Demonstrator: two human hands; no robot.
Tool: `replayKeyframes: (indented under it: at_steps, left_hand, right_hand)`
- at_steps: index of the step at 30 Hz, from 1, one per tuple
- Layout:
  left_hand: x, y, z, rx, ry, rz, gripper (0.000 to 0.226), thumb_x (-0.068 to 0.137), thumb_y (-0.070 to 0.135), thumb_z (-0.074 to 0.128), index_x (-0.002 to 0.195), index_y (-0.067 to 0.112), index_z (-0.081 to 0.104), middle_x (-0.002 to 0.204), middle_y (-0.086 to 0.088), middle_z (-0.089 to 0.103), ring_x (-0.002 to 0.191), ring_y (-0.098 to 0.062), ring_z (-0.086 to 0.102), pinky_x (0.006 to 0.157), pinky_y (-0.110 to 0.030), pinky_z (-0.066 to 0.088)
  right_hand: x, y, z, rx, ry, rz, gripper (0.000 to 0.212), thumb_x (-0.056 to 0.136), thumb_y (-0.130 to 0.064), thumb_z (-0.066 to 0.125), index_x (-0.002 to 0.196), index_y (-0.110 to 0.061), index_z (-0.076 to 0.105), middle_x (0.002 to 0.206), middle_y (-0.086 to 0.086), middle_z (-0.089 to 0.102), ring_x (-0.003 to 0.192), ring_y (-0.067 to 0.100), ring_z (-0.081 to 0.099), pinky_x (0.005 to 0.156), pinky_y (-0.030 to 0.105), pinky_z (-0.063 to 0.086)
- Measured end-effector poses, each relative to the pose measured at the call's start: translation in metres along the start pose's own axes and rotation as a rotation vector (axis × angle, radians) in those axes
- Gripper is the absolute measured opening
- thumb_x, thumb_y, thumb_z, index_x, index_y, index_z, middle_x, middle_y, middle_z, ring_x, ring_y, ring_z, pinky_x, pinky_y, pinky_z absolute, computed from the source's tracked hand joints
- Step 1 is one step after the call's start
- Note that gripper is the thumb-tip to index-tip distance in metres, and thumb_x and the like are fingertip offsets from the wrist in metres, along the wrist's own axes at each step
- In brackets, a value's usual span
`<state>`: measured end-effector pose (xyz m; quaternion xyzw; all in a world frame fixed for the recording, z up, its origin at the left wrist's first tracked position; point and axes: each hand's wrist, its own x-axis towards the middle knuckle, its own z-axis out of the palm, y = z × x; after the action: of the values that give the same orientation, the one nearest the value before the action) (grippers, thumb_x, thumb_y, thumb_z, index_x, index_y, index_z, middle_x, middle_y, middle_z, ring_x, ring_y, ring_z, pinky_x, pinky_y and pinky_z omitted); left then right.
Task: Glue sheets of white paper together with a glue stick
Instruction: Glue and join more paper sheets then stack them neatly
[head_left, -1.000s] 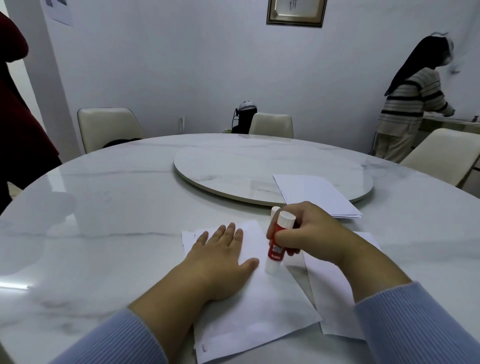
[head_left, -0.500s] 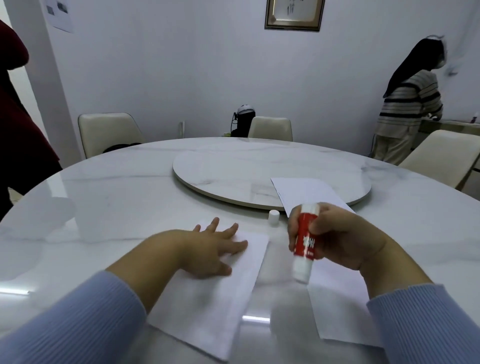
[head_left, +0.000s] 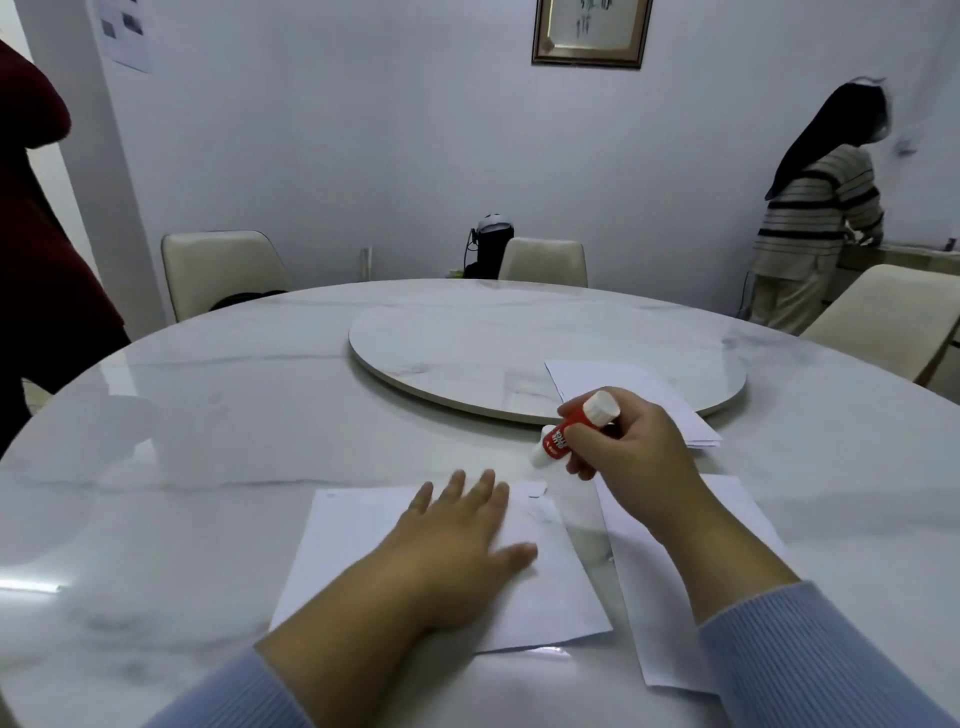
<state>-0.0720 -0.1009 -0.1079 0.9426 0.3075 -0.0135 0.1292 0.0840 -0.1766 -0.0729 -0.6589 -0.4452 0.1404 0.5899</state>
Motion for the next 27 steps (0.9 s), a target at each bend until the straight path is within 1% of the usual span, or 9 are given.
replayKeyframes:
  at_steps: [4, 6, 8, 11, 15, 19, 21, 23, 27]
  left_hand:
    - [0.004, -0.005, 0.009, 0.084, -0.028, -0.021, 0.067, 0.093, 0.058, 0.018, 0.149, 0.032, -0.007, 0.158, 0.012, -0.015, 0.145, -0.009, -0.015, 0.120, -0.039, -0.006]
    - [0.005, -0.006, 0.007, 0.080, -0.025, -0.020, 0.067, 0.093, 0.058, 0.019, 0.149, 0.033, -0.007, 0.158, 0.013, -0.015, 0.145, -0.008, -0.016, 0.120, -0.038, -0.006]
    - [0.005, -0.007, 0.006, 0.072, -0.019, -0.027, 0.067, 0.093, 0.058, 0.019, 0.149, 0.032, -0.007, 0.158, 0.013, -0.016, 0.145, -0.008, -0.016, 0.120, -0.038, -0.006]
    - [0.006, -0.010, 0.006, 0.075, -0.012, -0.040, 0.067, 0.093, 0.058, 0.019, 0.149, 0.032, -0.007, 0.158, 0.012, -0.015, 0.145, -0.009, -0.015, 0.120, -0.038, -0.005]
    - [0.007, -0.011, 0.006, 0.076, 0.000, -0.042, 0.067, 0.093, 0.058, 0.019, 0.150, 0.032, -0.006, 0.159, 0.012, -0.014, 0.146, -0.009, -0.014, 0.120, -0.039, -0.005]
    - [0.006, -0.010, 0.005, 0.072, -0.006, -0.042, 0.066, 0.094, 0.057, 0.019, 0.150, 0.033, -0.006, 0.159, 0.012, -0.014, 0.146, -0.009, -0.014, 0.120, -0.038, -0.005]
    - [0.005, -0.011, 0.005, 0.074, -0.008, -0.042, 0.067, 0.094, 0.057, 0.019, 0.150, 0.032, -0.007, 0.159, 0.012, -0.014, 0.146, -0.008, -0.014, 0.120, -0.038, -0.005]
    - [0.005, -0.010, 0.004, 0.074, -0.011, -0.045, 0.067, 0.094, 0.057, 0.019, 0.150, 0.032, -0.007, 0.158, 0.012, -0.014, 0.146, -0.008, -0.014, 0.120, -0.038, -0.005]
    - [0.005, -0.010, 0.005, 0.073, -0.004, -0.047, 0.067, 0.093, 0.058, 0.018, 0.150, 0.032, -0.007, 0.159, 0.012, -0.014, 0.146, -0.009, -0.014, 0.120, -0.039, -0.005]
  right_hand:
    - [-0.001, 0.004, 0.006, -0.121, -0.054, 0.005, 0.012, 0.074, -0.005, 0.062, 0.081, -0.013, 0.068, 0.070, 0.004, 0.068, 0.057, 0.016, 0.061, 0.059, 0.030, 0.052]
    - [-0.002, 0.005, 0.008, -0.139, -0.064, 0.004, 0.012, 0.072, -0.009, 0.063, 0.080, -0.016, 0.068, 0.071, 0.002, 0.069, 0.059, 0.017, 0.063, 0.062, 0.035, 0.055]
    - [-0.002, 0.006, 0.009, -0.180, -0.084, 0.002, 0.013, 0.068, -0.016, 0.062, 0.080, -0.021, 0.068, 0.076, 0.001, 0.071, 0.069, 0.021, 0.067, 0.071, 0.041, 0.059]
    - [-0.002, 0.009, 0.010, -0.208, -0.131, 0.011, 0.013, 0.070, -0.015, 0.062, 0.079, -0.024, 0.068, 0.080, 0.003, 0.073, 0.074, 0.024, 0.070, 0.078, 0.046, 0.058]
    - [-0.002, 0.005, 0.006, -0.234, -0.193, -0.016, 0.013, 0.066, -0.017, 0.064, 0.076, -0.023, 0.069, 0.077, 0.004, 0.073, 0.072, 0.021, 0.069, 0.075, 0.047, 0.058]
    - [-0.005, -0.002, 0.002, -0.308, -0.276, -0.054, 0.013, 0.060, -0.020, 0.068, 0.074, -0.022, 0.070, 0.076, -0.001, 0.072, 0.075, 0.020, 0.068, 0.072, 0.043, 0.059]
    - [-0.004, -0.004, 0.000, -0.305, -0.210, -0.115, 0.011, 0.066, -0.015, 0.070, 0.074, -0.022, 0.069, 0.076, -0.002, 0.070, 0.074, 0.017, 0.066, 0.069, 0.036, 0.056]
    - [-0.003, -0.007, -0.003, -0.227, -0.121, -0.155, 0.011, 0.069, -0.013, 0.069, 0.075, -0.022, 0.069, 0.076, 0.001, 0.069, 0.069, 0.018, 0.063, 0.064, 0.035, 0.053]
    - [-0.006, -0.009, -0.001, -0.156, -0.196, -0.137, 0.018, 0.055, -0.024, 0.063, 0.072, -0.020, 0.069, 0.074, 0.005, 0.069, 0.066, 0.023, 0.061, 0.061, 0.042, 0.054]
